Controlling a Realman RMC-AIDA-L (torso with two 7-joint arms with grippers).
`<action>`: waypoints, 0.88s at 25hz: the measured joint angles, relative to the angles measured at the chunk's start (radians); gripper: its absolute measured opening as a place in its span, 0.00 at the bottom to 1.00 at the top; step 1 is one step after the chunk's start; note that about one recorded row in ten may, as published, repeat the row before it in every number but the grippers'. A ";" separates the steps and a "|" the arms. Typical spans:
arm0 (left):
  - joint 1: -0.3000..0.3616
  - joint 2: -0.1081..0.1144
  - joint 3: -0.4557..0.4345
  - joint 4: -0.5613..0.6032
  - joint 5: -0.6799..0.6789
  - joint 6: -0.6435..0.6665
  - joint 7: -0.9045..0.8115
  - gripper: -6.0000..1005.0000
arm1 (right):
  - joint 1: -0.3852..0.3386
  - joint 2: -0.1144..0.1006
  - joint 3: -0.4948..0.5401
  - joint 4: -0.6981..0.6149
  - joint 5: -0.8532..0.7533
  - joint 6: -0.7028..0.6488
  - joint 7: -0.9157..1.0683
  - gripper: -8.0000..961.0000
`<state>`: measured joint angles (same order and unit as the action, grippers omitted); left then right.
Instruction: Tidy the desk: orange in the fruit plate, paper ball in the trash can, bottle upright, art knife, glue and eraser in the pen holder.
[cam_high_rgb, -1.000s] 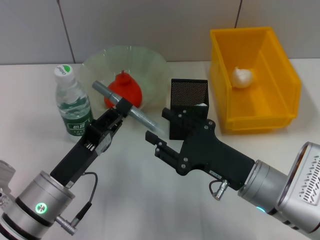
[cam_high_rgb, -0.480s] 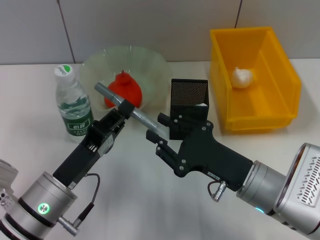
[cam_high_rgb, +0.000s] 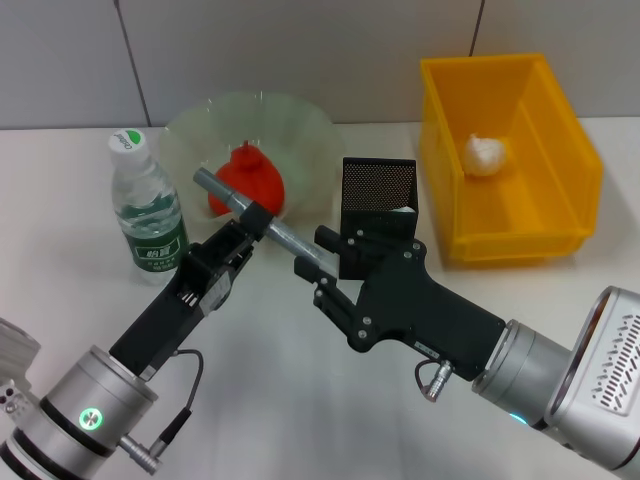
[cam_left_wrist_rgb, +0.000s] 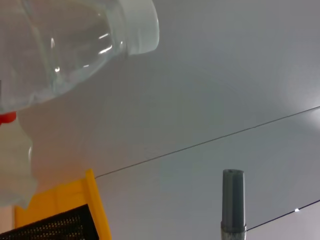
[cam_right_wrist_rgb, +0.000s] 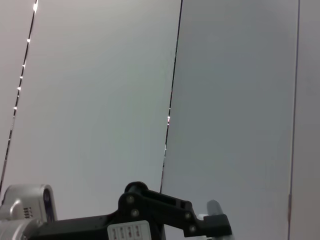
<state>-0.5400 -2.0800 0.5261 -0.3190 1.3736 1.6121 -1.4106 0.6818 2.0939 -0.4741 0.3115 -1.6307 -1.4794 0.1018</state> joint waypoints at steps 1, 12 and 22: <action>0.000 0.000 0.000 -0.002 0.000 0.000 0.001 0.15 | 0.000 0.000 0.001 0.000 0.000 0.002 0.000 0.34; -0.001 0.000 0.000 -0.003 0.001 0.002 0.006 0.15 | 0.001 0.000 0.018 0.005 -0.016 0.025 -0.001 0.27; -0.002 0.000 0.000 -0.003 0.001 0.002 0.007 0.15 | 0.002 0.000 0.020 0.006 -0.024 0.027 -0.001 0.27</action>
<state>-0.5415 -2.0801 0.5261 -0.3221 1.3746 1.6144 -1.4035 0.6840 2.0938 -0.4540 0.3175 -1.6550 -1.4526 0.1012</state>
